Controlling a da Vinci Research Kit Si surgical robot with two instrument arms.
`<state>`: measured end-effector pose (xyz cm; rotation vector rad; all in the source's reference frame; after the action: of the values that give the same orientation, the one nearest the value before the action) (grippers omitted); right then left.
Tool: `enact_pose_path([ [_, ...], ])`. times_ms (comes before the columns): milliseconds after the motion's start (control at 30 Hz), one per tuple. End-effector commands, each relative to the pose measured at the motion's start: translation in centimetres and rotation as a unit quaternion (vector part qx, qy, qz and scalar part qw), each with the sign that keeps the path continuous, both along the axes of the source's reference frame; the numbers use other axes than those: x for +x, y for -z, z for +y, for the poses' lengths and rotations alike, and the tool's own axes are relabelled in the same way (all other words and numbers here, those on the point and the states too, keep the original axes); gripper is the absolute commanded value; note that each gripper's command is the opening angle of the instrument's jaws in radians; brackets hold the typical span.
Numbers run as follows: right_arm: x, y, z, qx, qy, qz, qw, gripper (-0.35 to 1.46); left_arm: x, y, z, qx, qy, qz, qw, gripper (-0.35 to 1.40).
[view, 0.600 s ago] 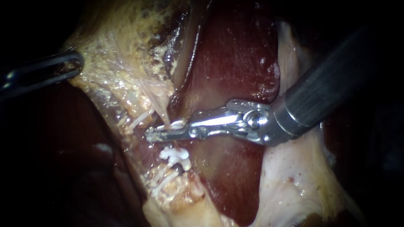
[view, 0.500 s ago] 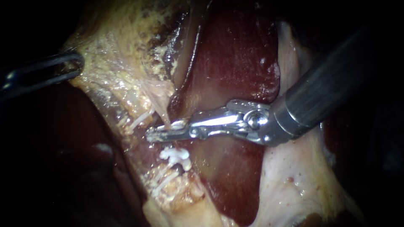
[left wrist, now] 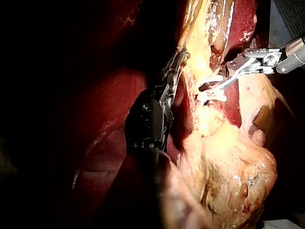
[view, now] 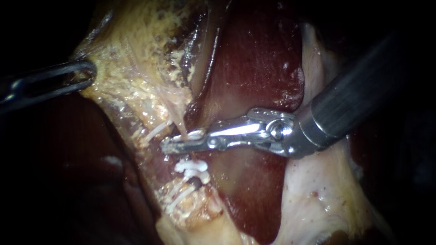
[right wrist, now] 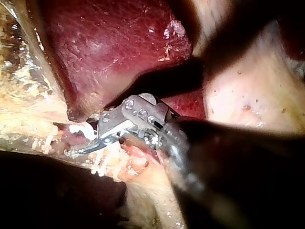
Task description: Going back third clip right tube
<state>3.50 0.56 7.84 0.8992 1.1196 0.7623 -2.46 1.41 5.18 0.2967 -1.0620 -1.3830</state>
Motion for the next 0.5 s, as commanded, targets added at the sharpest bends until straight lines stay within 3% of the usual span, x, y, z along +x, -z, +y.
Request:
enact_pose_path([
  [33, 0.01, -0.01, 0.00, -0.008, -0.001, 0.001, 1.0000, 0.56, -0.01, 0.00, 0.00, -0.001, 0.000, 0.000, 1.0000, -0.35],
  [267, -0.03, 0.00, -0.01, -0.069, 0.000, 0.004, 0.9976, 0.60, -0.01, 0.01, -0.01, 0.000, 0.000, 0.000, 1.0000, -0.35],
  [500, -0.13, -0.07, 0.05, -0.101, -0.015, -0.010, 0.9947, 0.60, -0.01, 0.02, -0.01, 0.000, 0.000, 0.000, 1.0000, -0.35],
])
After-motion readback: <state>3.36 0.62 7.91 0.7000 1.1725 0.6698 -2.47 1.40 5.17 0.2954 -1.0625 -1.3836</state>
